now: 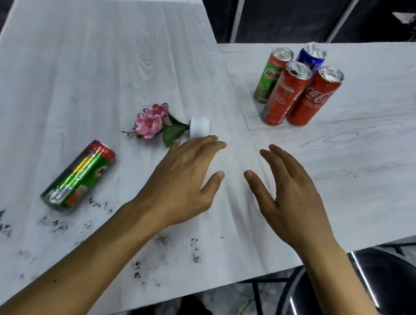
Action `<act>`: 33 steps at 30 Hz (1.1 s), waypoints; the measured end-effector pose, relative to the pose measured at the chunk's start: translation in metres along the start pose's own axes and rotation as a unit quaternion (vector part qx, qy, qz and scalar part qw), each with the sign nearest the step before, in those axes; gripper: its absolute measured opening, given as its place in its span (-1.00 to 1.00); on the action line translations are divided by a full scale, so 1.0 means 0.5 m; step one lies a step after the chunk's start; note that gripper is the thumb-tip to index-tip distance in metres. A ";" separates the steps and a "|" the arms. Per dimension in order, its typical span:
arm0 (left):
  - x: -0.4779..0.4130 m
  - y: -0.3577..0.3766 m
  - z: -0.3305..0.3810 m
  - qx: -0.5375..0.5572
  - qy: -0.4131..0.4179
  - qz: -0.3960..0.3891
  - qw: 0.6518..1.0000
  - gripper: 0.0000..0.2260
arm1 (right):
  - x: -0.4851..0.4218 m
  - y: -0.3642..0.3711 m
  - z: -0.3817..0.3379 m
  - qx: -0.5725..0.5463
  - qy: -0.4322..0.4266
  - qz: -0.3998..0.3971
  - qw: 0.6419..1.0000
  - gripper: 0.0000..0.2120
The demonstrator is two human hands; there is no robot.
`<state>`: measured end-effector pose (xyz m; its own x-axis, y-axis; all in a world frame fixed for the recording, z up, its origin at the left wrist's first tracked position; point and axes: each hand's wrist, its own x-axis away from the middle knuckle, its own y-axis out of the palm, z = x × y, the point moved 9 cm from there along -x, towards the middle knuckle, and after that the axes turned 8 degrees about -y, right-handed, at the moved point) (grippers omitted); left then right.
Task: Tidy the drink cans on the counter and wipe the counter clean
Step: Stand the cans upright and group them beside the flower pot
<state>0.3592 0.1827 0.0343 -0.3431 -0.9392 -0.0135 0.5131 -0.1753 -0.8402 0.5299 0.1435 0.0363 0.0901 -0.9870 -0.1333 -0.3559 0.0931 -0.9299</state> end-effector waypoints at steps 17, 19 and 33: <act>0.235 -0.224 -0.293 0.001 -0.051 0.059 0.997 -0.52 | 0.009 0.143 -0.370 -0.032 -0.046 0.020 0.998 -0.43; 0.254 -0.242 -0.324 0.003 -0.061 0.065 0.996 -0.53 | 0.002 0.157 -0.404 -0.024 -0.051 0.019 0.998 -0.43; 0.291 -0.275 -0.460 0.018 -0.097 0.071 0.993 -0.51 | -0.044 0.208 -0.520 -0.018 -0.019 0.049 0.998 -0.53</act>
<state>0.0579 0.1382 0.0233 -0.1089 -0.9938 -0.0225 0.5748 -0.0444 -0.8171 0.2494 0.1408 0.0319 0.0878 -0.9675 -0.2373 -0.3983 0.1843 -0.8986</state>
